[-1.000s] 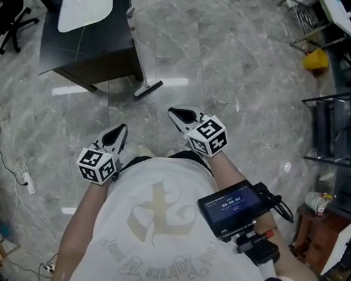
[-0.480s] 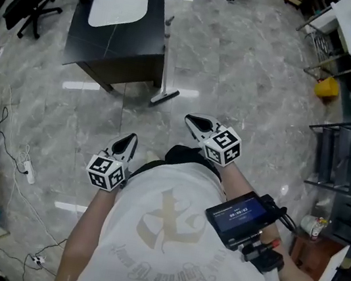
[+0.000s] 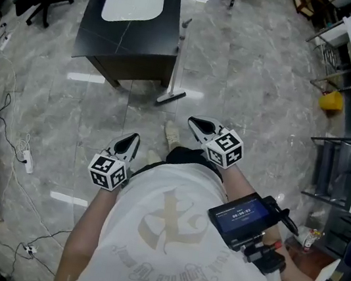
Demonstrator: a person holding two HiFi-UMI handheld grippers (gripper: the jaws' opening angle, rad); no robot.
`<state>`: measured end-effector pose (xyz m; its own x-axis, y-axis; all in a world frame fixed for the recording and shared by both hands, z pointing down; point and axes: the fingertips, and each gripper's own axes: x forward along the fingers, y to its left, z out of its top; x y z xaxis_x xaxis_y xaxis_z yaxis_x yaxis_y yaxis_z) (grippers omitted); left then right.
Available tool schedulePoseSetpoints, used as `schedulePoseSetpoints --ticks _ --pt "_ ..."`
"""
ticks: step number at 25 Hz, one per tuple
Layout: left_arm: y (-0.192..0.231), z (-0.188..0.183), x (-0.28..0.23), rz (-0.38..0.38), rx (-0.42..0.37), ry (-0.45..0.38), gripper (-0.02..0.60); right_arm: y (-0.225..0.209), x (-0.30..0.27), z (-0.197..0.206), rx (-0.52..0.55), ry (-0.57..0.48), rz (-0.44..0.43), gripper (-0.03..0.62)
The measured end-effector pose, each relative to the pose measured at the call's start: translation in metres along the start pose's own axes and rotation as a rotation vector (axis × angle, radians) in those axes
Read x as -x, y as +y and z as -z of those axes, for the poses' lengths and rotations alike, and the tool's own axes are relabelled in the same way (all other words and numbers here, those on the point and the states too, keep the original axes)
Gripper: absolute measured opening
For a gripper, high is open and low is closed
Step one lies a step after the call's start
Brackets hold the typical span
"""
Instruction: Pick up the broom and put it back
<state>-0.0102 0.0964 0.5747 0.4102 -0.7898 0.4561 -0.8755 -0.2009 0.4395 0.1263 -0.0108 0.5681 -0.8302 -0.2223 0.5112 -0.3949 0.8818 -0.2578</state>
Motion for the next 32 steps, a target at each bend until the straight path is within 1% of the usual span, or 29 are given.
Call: schedulePoseSetpoints --ticks 4,7,11,14,19,26,29,32 --pt "0.01 -0.009 -0.002 -0.027 0.005 -0.01 0.012 -0.011 -0.014 -0.009 0.006 0.007 -0.012 0.02" --pt "0.021 -0.02 -0.008 -0.04 0.003 -0.016 0.012 -0.02 -0.029 -0.024 0.014 -0.005 -0.025 0.02" --pt "0.027 -0.03 -0.024 -0.038 0.001 -0.007 0.012 -0.029 -0.041 -0.031 0.012 -0.003 -0.044 0.02" --pt "0.025 -0.038 -0.036 -0.024 -0.007 0.007 0.012 -0.043 -0.04 -0.027 -0.012 0.009 -0.035 0.02" --pt "0.04 -0.06 -0.058 -0.034 -0.019 0.019 0.012 -0.076 -0.048 -0.036 -0.023 -0.004 -0.028 0.02" --pt "0.051 -0.077 -0.079 -0.029 -0.026 0.042 0.012 -0.102 -0.067 -0.039 -0.055 0.009 -0.018 0.02" --pt "0.059 -0.089 -0.088 -0.039 -0.024 0.04 0.012 -0.116 -0.079 -0.044 -0.06 0.018 -0.012 0.02" --pt "0.068 -0.097 -0.092 -0.059 -0.016 0.035 0.012 -0.135 -0.091 -0.05 -0.06 0.022 0.024 0.02"
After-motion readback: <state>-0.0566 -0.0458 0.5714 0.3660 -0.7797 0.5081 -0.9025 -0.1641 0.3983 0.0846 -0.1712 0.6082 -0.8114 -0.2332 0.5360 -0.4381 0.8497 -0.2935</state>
